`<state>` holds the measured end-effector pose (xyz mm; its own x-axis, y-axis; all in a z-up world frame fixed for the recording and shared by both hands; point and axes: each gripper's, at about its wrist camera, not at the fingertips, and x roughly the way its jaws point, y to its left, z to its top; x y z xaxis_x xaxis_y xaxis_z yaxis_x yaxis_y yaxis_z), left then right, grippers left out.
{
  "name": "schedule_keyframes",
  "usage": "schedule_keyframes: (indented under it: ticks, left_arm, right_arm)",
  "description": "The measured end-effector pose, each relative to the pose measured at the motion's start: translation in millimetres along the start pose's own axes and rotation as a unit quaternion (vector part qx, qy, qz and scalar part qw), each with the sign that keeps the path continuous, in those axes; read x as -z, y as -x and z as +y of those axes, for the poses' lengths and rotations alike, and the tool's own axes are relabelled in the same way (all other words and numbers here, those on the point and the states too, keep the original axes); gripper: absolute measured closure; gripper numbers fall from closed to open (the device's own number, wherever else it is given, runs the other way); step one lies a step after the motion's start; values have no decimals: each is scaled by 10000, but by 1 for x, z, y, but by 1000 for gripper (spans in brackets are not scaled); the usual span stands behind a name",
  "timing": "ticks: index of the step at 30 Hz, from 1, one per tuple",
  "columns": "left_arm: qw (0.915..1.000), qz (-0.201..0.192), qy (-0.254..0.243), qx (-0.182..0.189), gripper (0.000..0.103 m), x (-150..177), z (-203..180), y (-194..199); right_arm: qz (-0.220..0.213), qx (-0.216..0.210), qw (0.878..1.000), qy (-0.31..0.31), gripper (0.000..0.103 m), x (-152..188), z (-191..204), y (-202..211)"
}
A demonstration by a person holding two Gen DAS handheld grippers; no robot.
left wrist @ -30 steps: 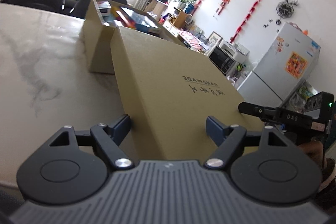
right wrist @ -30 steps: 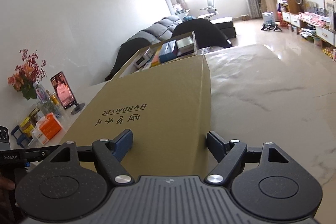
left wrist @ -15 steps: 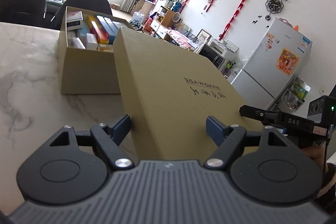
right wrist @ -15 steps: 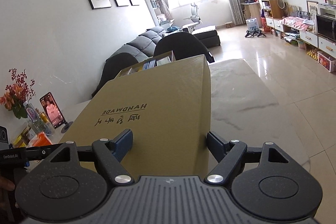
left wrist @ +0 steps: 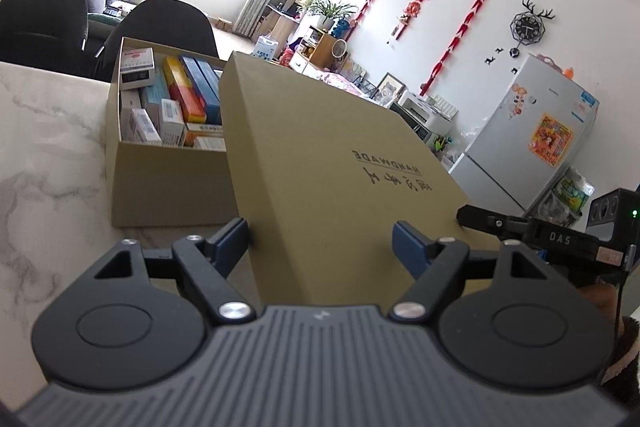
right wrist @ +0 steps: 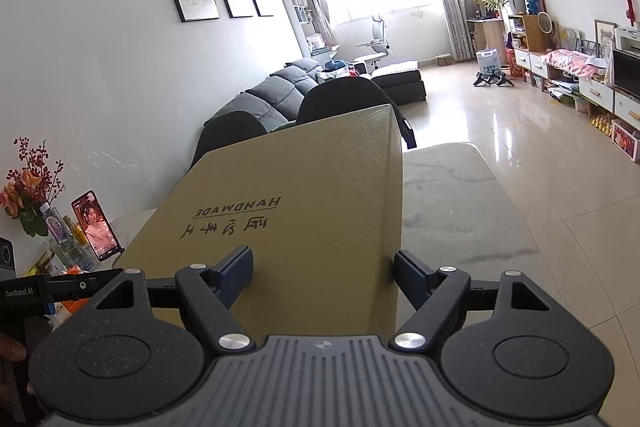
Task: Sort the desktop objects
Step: 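Press the lid down with both tools to close over the box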
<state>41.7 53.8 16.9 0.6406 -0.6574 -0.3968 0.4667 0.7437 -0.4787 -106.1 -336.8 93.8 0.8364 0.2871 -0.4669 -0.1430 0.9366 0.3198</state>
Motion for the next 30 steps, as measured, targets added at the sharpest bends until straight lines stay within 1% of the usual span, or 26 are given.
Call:
schedule_keyframes:
  ticks: [6, 10, 17, 30]
  left_arm:
    - [9999, -104, 82, -71, 25, -12, 10, -6]
    - [9995, -210, 206, -114, 25, -21, 21, -8]
    - [9982, -359, 376, -313, 25, -34, 39, -11]
    - [9965, -388, 528, -511, 25, -57, 65, -32]
  right_arm:
    - [50, -62, 10000, -15, 23, -15, -3, -22]
    - [76, -137, 9999, 14, 23, -25, 1, -40]
    - [137, -311, 9993, 169, 23, -40, 7, -71]
    - [317, -511, 9981, 109, 23, -64, 0, -128]
